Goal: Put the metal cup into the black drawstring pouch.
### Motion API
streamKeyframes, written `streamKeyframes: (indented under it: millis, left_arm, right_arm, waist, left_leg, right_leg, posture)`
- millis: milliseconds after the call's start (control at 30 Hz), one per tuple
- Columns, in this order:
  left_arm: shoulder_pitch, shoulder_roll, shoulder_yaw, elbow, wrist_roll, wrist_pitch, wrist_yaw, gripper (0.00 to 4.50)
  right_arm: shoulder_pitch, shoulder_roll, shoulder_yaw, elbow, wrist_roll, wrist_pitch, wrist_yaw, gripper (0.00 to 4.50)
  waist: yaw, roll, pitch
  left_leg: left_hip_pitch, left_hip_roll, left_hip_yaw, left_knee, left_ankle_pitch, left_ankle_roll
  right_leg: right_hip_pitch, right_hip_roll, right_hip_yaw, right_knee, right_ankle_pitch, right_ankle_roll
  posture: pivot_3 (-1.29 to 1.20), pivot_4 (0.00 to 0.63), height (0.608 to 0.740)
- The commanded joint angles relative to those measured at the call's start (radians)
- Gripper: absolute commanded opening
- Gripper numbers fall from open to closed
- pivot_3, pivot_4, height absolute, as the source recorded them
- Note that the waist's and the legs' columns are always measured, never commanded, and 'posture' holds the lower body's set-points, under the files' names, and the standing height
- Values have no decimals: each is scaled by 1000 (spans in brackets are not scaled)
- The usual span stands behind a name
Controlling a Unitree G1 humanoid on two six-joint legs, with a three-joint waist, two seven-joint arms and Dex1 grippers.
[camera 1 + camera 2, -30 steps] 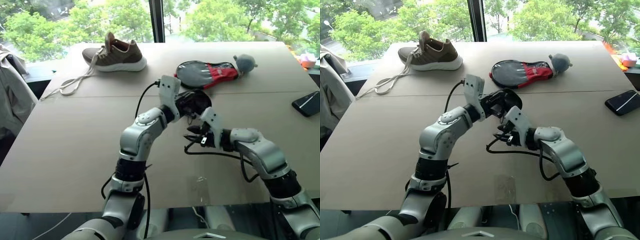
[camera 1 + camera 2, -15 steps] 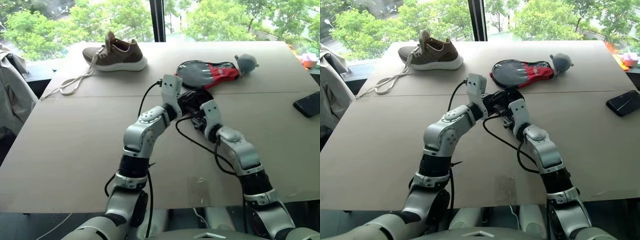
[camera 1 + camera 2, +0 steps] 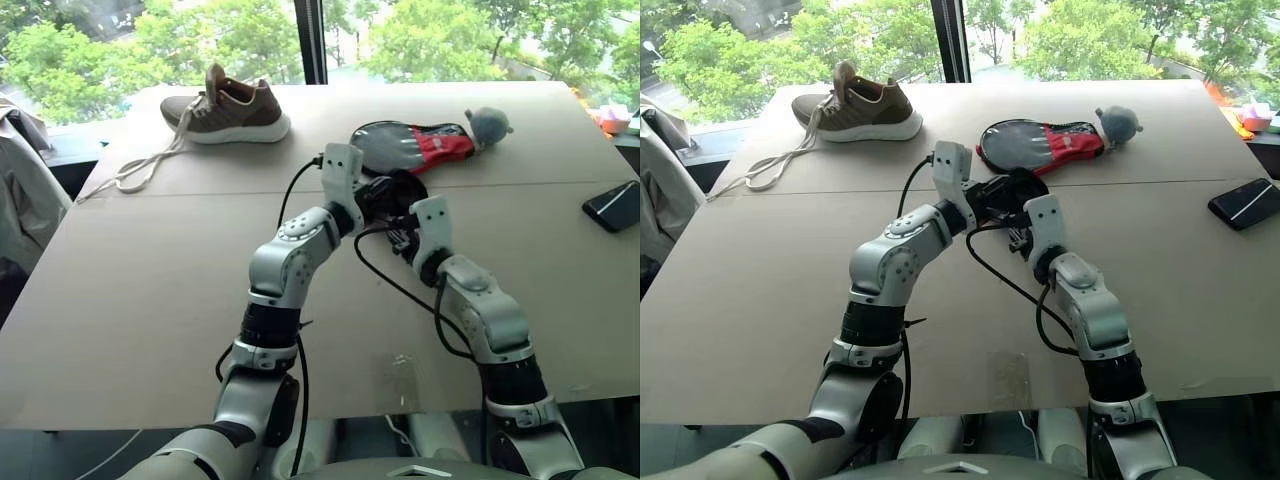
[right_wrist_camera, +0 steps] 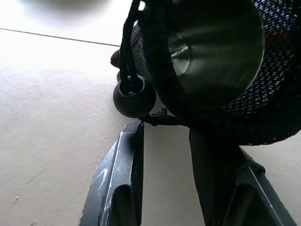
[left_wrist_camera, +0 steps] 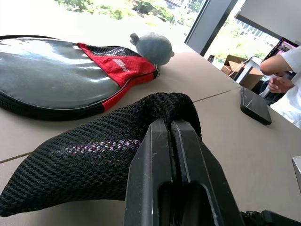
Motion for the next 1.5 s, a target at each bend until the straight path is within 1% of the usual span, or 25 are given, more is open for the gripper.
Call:
streamKeyframes:
  millis: [33, 233, 267, 300, 333, 367, 400, 667, 800, 833, 900, 967, 1100, 1167, 1333, 1367, 1433, 1500]
  left_arm:
    - [-24, -7, 8, -16, -14, -17, 1, 0]
    - [-22, -15, 6, -22, -18, -13, 7, 0]
    - [-23, -15, 7, -21, -18, -13, 8, 0]
    - [-24, -14, 8, -21, -18, -13, 8, 0]
    - [-25, -13, 10, -20, -19, -12, 8, 0]
    - [-26, -12, 12, -19, -19, -12, 7, 0]
    - [-26, -11, 12, -19, -18, -12, 7, 0]
    - [-42, -1, 27, 1, -16, -20, 6, 0]
    - [-51, 6, 35, 17, -13, -28, 6, 0]
    - [-54, 8, 40, 21, -14, -28, 5, 0]
    - [-57, 13, 45, 27, -15, -28, 2, 0]
    - [-60, 16, 49, 32, -16, -28, 0, 0]
    - [-62, 23, 51, 37, -20, -28, -2, 0]
    - [-64, 29, 52, 41, -22, -25, -6, 0]
    - [-66, 38, 49, 43, -23, -23, -10, 0]
    - [-66, 39, 49, 43, -24, -23, -10, 0]
    - [-62, 40, 48, 39, -24, -23, -11, 0]
    - [-53, 41, 48, 27, -39, -21, -24, 0]
  right_arm:
    - [-18, 9, 2, -17, 23, -43, 28, 1529]
    - [-25, 36, 13, 17, 21, -71, 26, 1529]
    - [-26, 37, 13, 27, 17, -79, 26, 1300]
    - [-27, 35, 14, 36, 13, -87, 26, 897]
    - [-27, 35, 13, 43, 11, -93, 25, 820]
    - [-27, 40, 7, 48, 15, -93, 20, 256]
    - [-28, 44, 1, 50, 21, -95, 18, 43]
    - [-26, 30, 9, 21, 33, -94, 47, 43]
    - [-3, -18, 12, -79, 108, -40, 145, 43]
    - [18, -55, 5, -149, 175, 5, 208, 43]
    - [50, -108, -37, -264, 306, 100, 283, 43]
    - [64, -154, -82, -325, 392, 158, 317, 43]
    - [82, -232, -124, -360, 470, 209, 351, 43]
    - [87, -273, -172, -360, 517, 227, 371, 43]
    - [75, -319, -280, -372, 690, 298, 381, 43]
    - [72, -333, -292, -368, 699, 299, 380, 43]
    - [62, -364, -308, -334, 661, 268, 356, 43]
    - [56, -393, -324, -310, 660, 258, 359, 43]
  waist:
    - [-3, 0, 0]
    - [-10, 0, 0]
    - [-10, 0, 0]
    - [-10, 0, 0]
    - [-10, 0, 0]
    - [-10, 0, 0]
    - [-10, 0, 0]
    - [-10, 0, 0]
    - [-10, 0, 0]
    - [-10, 0, 0]
    - [-9, 0, 0]
    - [-8, 0, 0]
    - [-8, 0, 0]
    - [-8, 0, 0]
    - [-8, 0, 0]
    - [-8, 0, 0]
    - [-8, 0, 0]
    - [-6, 0, 0]
  left_leg:
    - [0, 0, 0, 0, 0, 0]
    - [0, 0, 0, 0, 0, 0]
    - [0, 0, 0, 0, 0, 0]
    - [0, 0, 0, 0, 0, 0]
    - [0, 0, 0, 0, 0, 0]
    - [0, 0, 0, 0, 0, 0]
    - [0, 0, 0, 0, 0, 0]
    - [0, 0, 0, 0, 0, 0]
    - [0, 0, 0, 0, 0, 0]
    - [0, 0, 0, 0, 0, 0]
    - [0, 0, -1, 0, 0, 0]
    - [-1, 0, -2, 0, 0, 0]
    - [-2, 0, -2, 0, 0, 0]
    - [-1, 0, -2, 0, 0, 0]
    - [-1, 0, -2, 0, 0, 0]
    - [-2, 0, -2, 0, 0, 0]
    - [-2, 0, -2, 0, 0, 0]
    - [-2, 0, -2, 0, 0, 0]
  right_leg:
    - [0, 0, 0, 0, 0, 0]
    - [0, 0, 0, 0, 0, 0]
    - [0, 0, 0, 0, 0, 0]
    - [0, 0, 0, 0, 0, 0]
    - [0, 0, 0, 0, 0, 0]
    - [0, 0, 0, 0, 0, 0]
    - [0, 0, 0, 0, 0, 0]
    - [0, 0, 0, 0, 0, 0]
    - [0, 0, 0, 0, 0, 0]
    - [0, 0, 0, 0, 0, 0]
    - [0, 0, -1, 0, 0, 0]
    - [0, 0, -1, -1, 0, 0]
    - [0, -1, -2, -1, 0, 0]
    - [0, -1, -2, -1, 0, 0]
    - [0, -1, -2, -1, 0, 0]
    - [0, -1, -2, -1, 0, 0]
    - [0, -1, -2, -1, 0, 0]
    - [0, -2, -2, -1, 0, 0]
  posture:
    - [0, 150, 740]
    - [0, 150, 740]
    - [0, 150, 740]
    - [0, 150, 740]
    - [0, 150, 740]
    - [0, 150, 740]
    - [0, 150, 740]
    - [0, 150, 740]
    - [0, 150, 740]
    - [0, 150, 740]
    - [0, 150, 740]
    - [0, 150, 740]
    - [0, 150, 740]
    - [0, 150, 740]
    - [0, 150, 740]
    - [0, 150, 740]
    - [0, 150, 740]
    - [0, 150, 740]
